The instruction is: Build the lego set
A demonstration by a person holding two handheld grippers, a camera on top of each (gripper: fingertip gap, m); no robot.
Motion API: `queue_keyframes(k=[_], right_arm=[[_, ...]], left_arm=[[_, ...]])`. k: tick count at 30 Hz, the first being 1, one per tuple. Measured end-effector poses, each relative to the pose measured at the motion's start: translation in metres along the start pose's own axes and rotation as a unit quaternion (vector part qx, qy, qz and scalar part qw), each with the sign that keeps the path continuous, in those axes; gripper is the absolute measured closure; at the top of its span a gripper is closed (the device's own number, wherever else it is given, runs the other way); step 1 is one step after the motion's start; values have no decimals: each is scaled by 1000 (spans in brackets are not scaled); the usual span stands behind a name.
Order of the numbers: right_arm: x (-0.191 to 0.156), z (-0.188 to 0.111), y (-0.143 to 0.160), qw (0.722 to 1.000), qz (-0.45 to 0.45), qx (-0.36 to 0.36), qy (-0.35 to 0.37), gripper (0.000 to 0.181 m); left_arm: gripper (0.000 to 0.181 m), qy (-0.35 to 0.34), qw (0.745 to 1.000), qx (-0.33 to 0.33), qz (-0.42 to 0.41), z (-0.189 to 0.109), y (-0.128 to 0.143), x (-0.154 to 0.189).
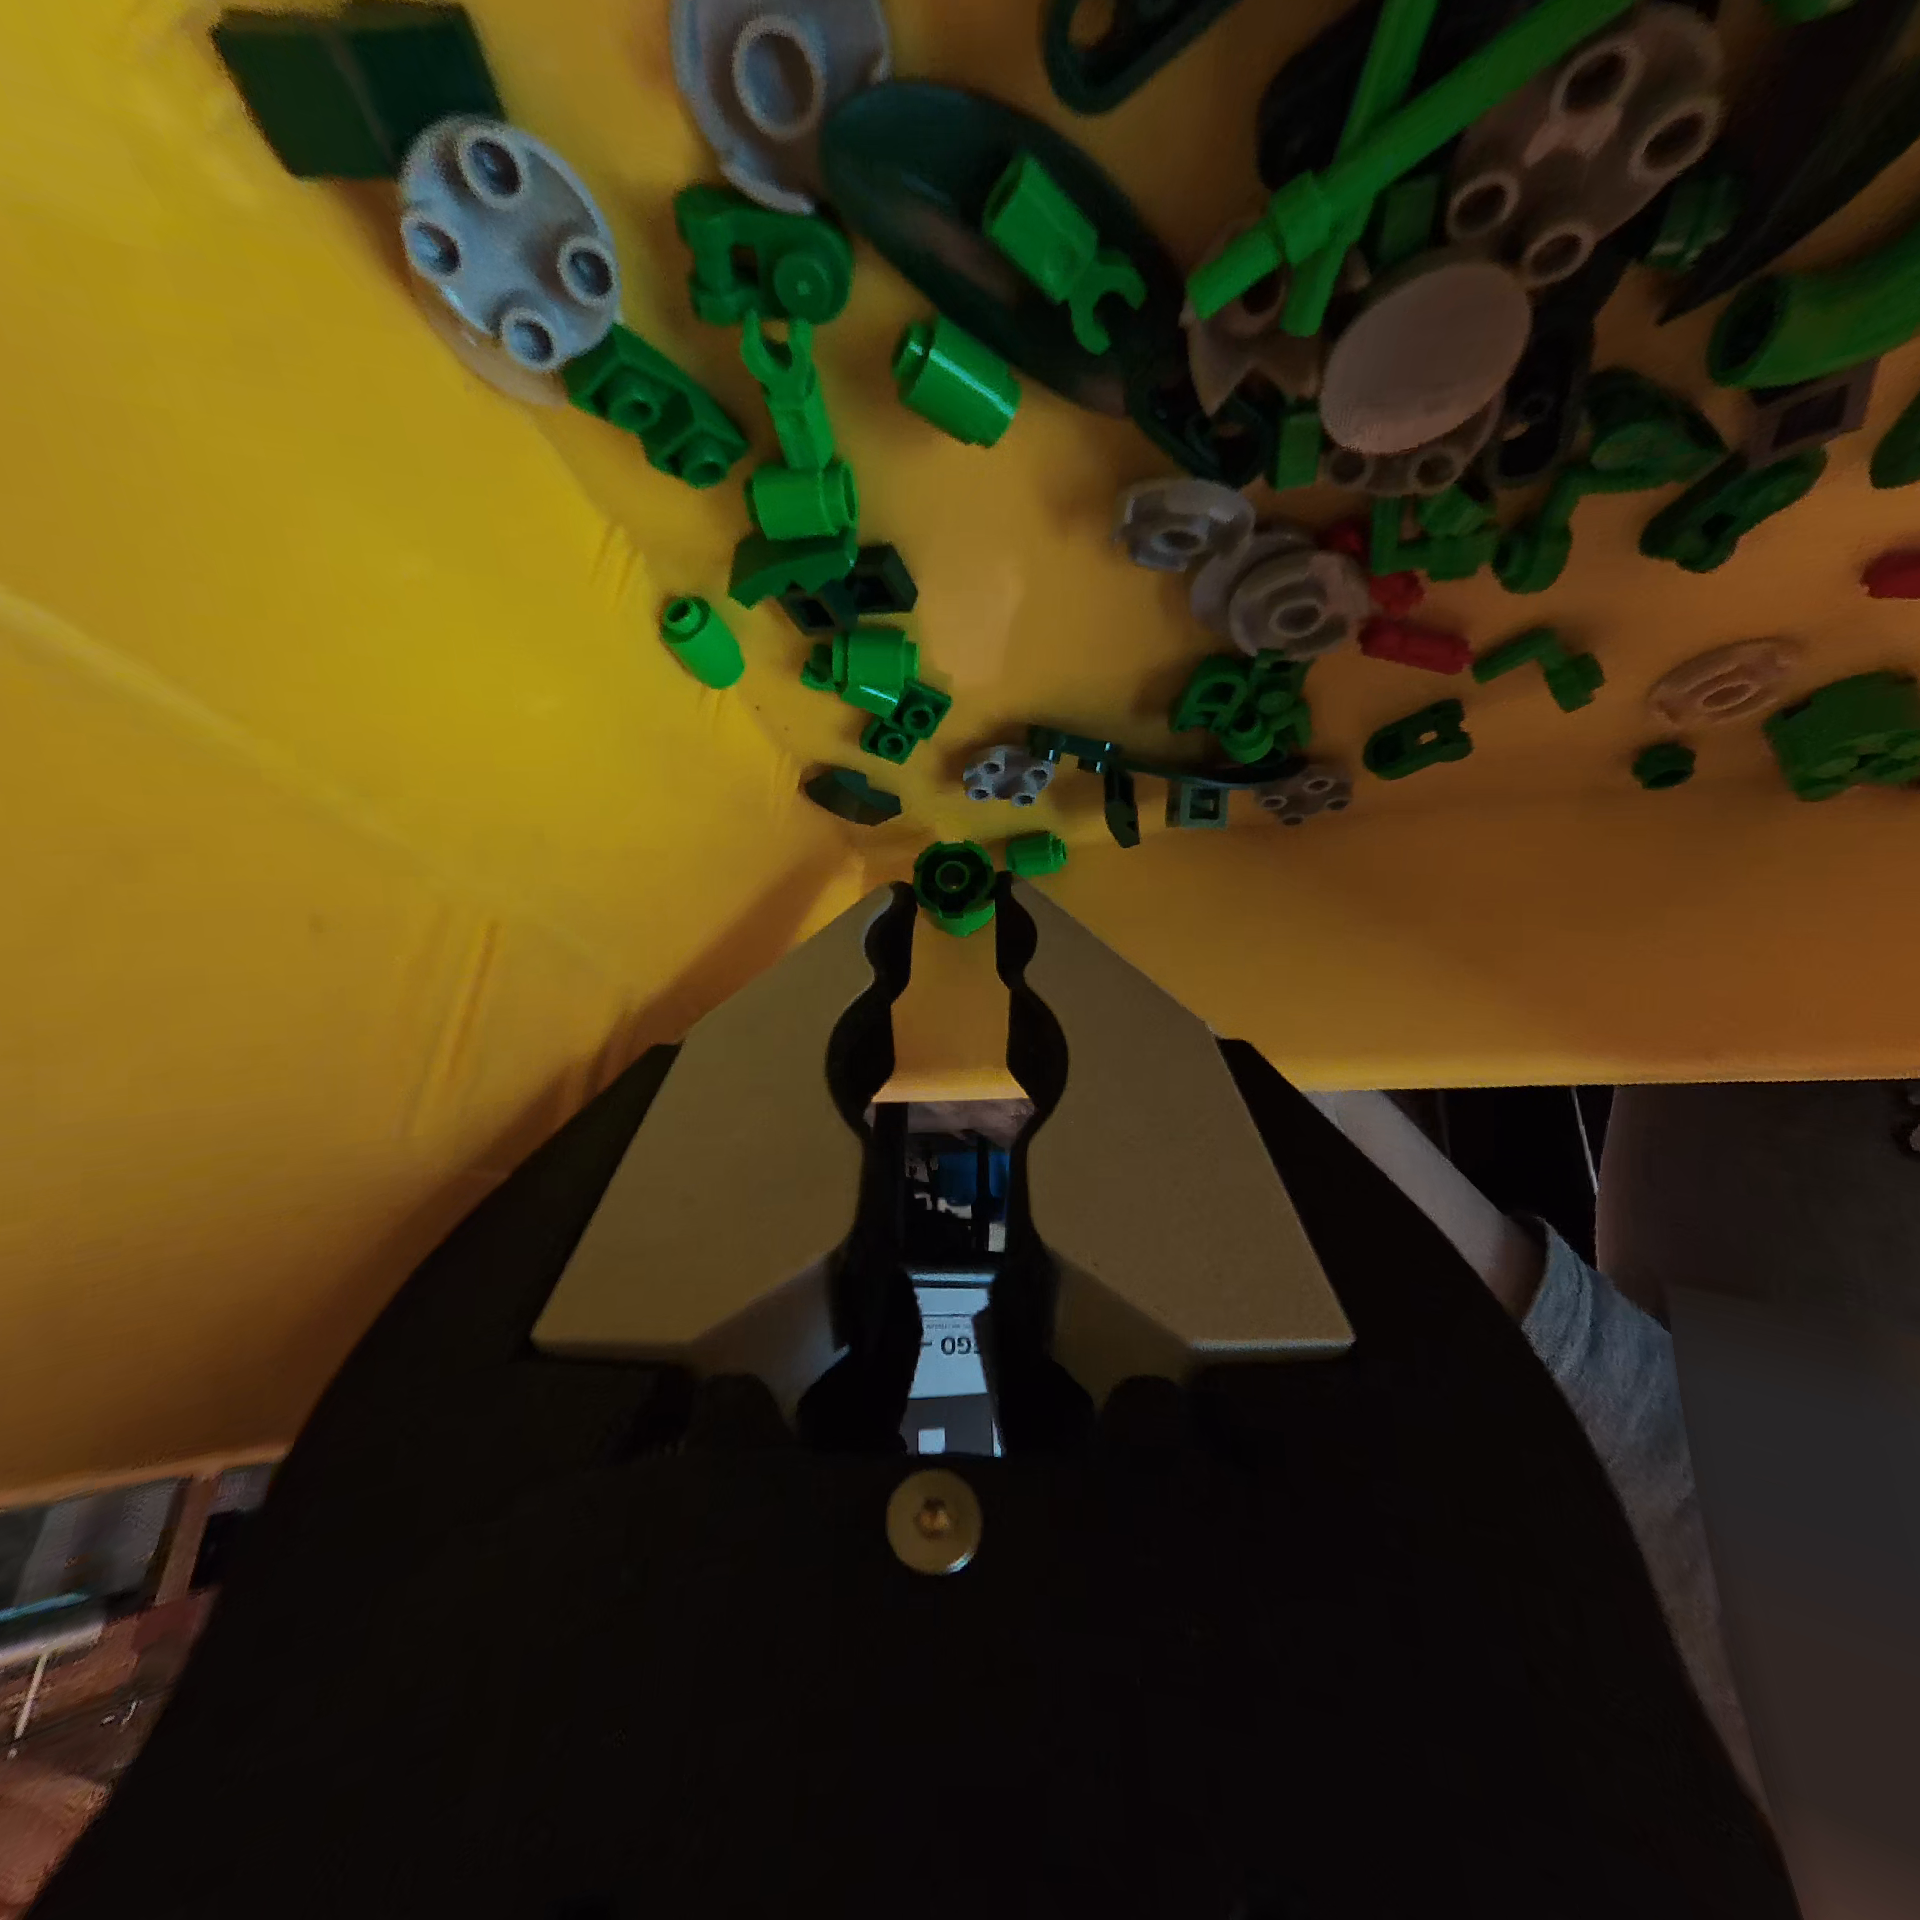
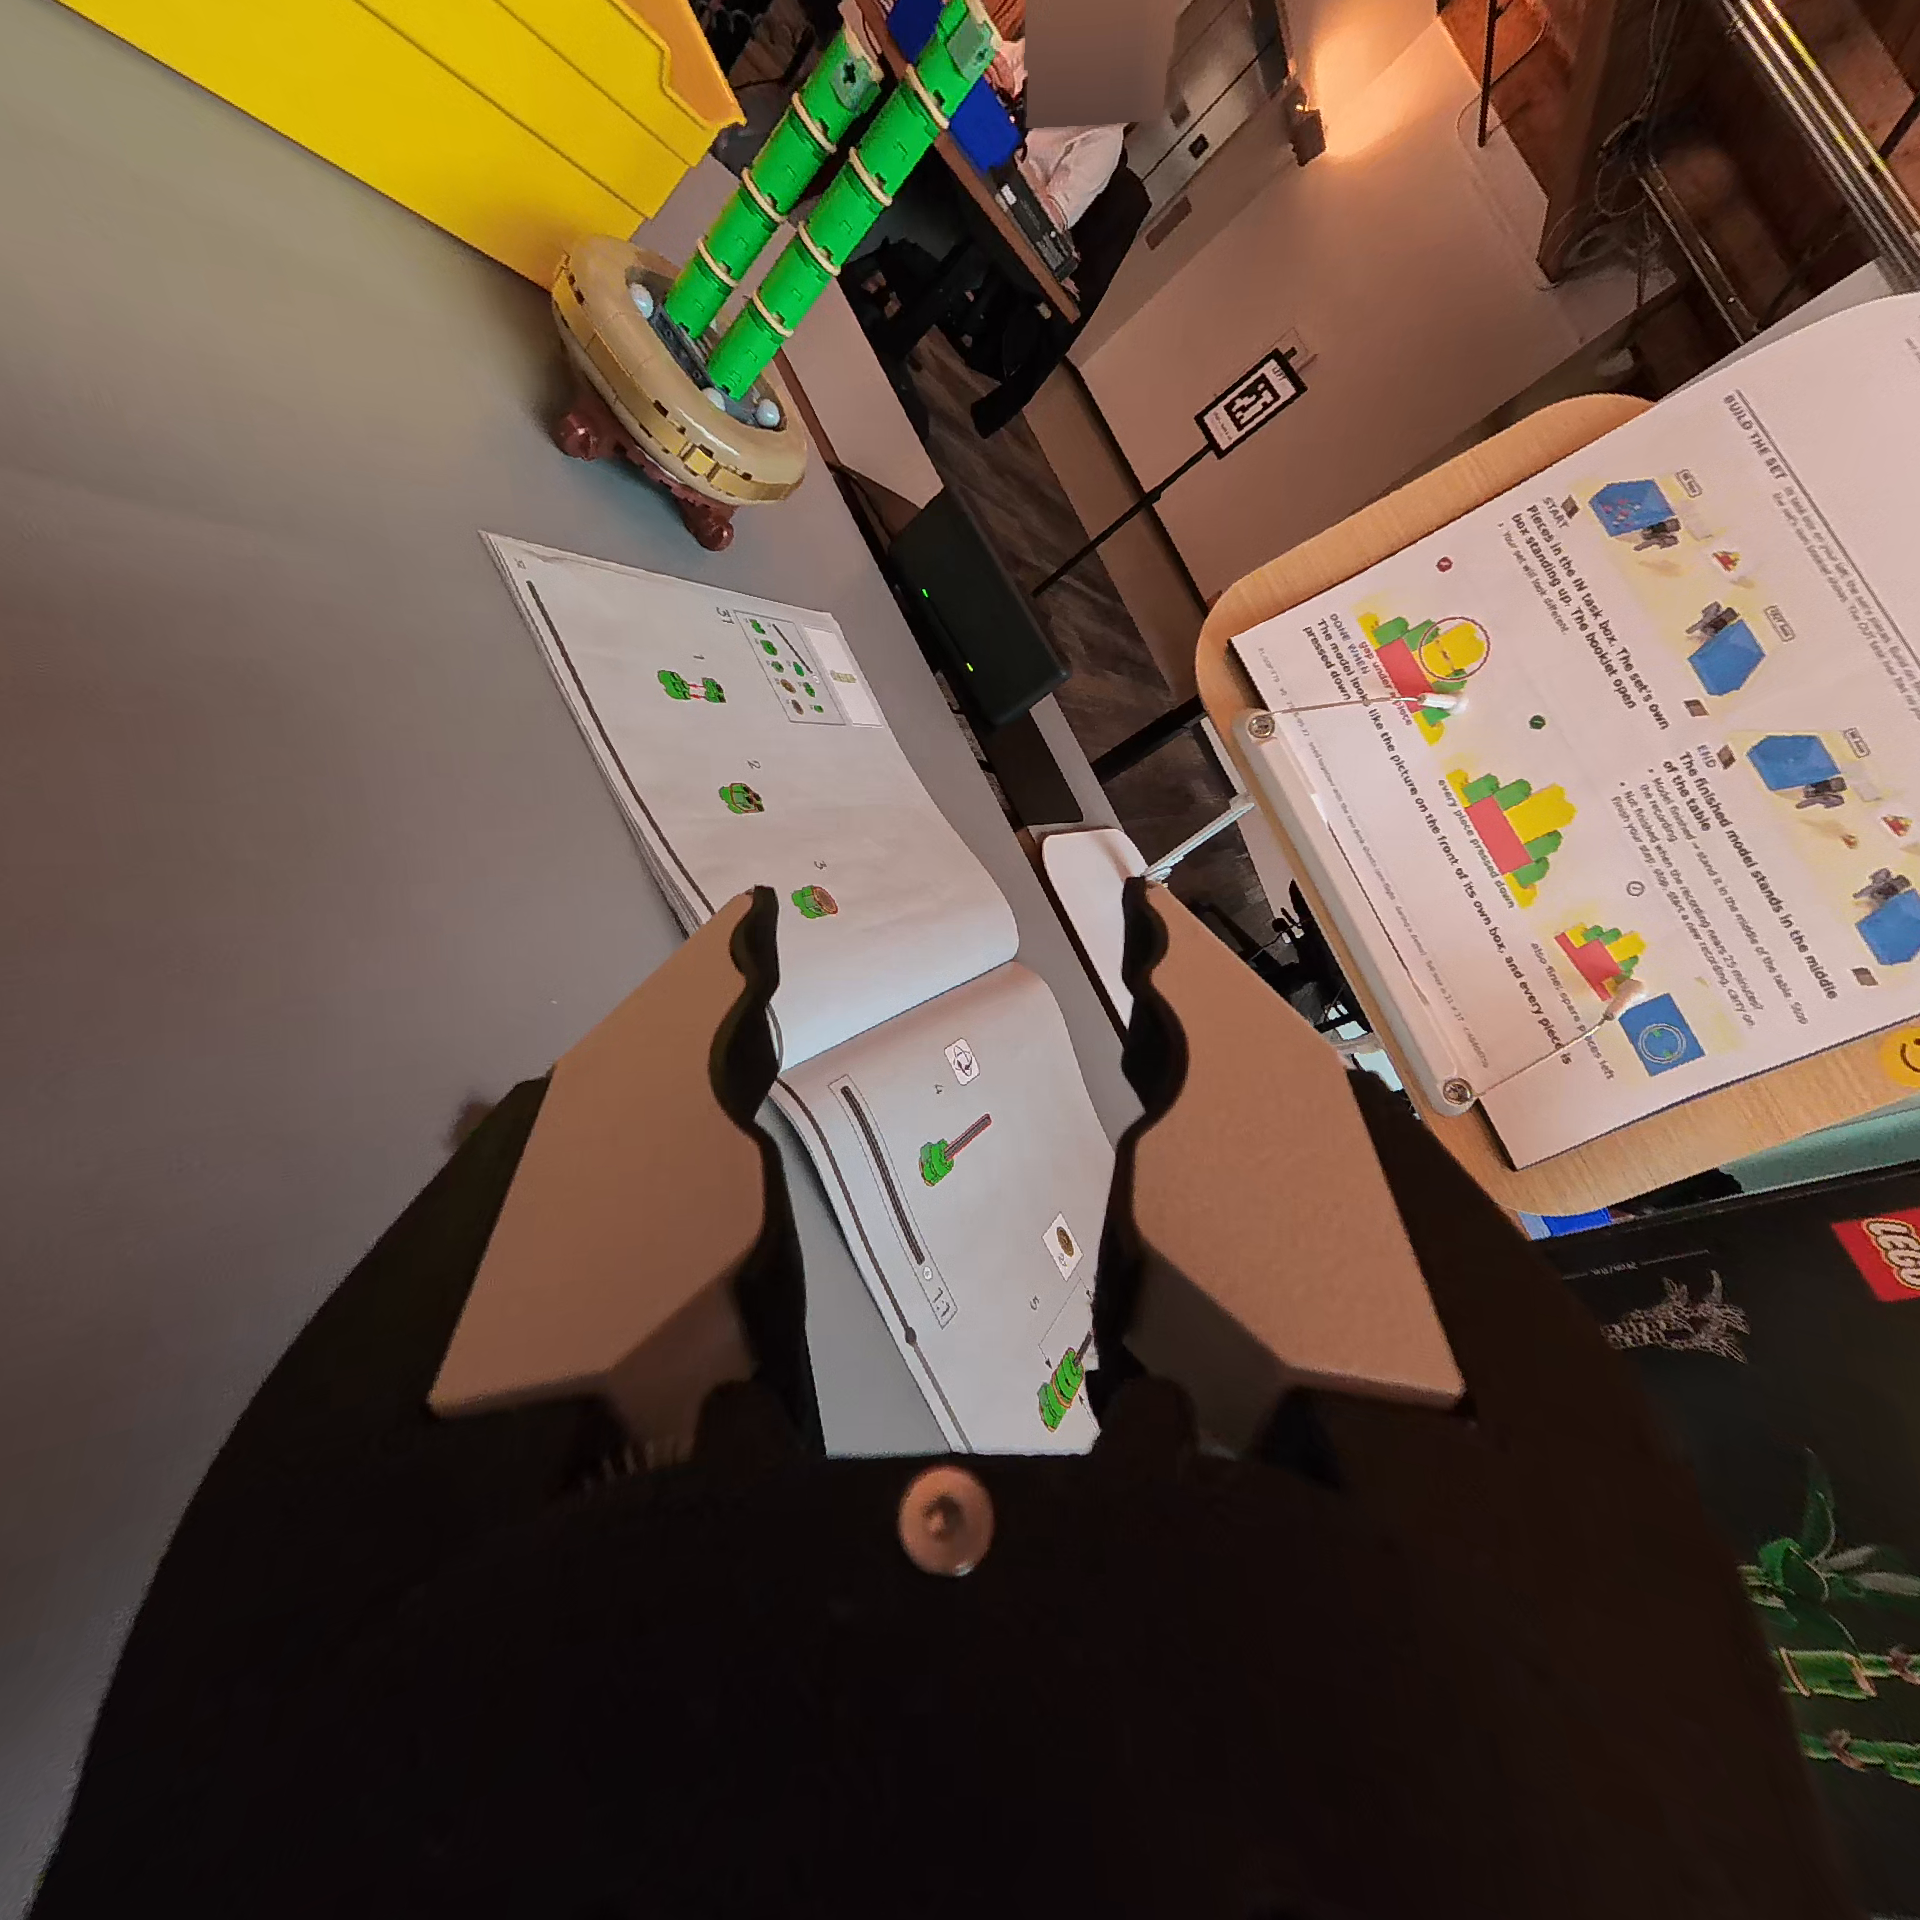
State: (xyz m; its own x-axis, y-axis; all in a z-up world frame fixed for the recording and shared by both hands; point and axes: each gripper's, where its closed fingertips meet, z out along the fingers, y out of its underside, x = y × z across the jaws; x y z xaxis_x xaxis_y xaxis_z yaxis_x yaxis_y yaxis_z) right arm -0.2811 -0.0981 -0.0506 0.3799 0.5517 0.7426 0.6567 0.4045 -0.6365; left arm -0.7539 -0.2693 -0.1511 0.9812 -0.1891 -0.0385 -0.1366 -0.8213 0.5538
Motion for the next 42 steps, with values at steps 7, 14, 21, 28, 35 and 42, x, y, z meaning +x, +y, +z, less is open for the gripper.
queue_keyframes(k=[7,14,21,28,35,42], right_arm=[[-5,2,1,1000,-2,-4,-8,115],[-7,6,-9,999,31,19,-7,110],[-54,-13,-111,967,113,194,-119,113],[-101,-24,-160,960,14,234,-154,137],[-104,-21,-160,962,11,223,-155,149],[-106,-18,-156,961,28,214,-174,170]], left_arm=[[167,19,977,196,87,-56,-11,25],[167,83,842,465,262,-164,-18,102],[167,323,689,474,442,-212,-5,249],[167,360,692,376,500,-175,-7,320],[167,357,694,352,517,-165,-6,333],[167,360,696,357,508,-167,-13,334]])
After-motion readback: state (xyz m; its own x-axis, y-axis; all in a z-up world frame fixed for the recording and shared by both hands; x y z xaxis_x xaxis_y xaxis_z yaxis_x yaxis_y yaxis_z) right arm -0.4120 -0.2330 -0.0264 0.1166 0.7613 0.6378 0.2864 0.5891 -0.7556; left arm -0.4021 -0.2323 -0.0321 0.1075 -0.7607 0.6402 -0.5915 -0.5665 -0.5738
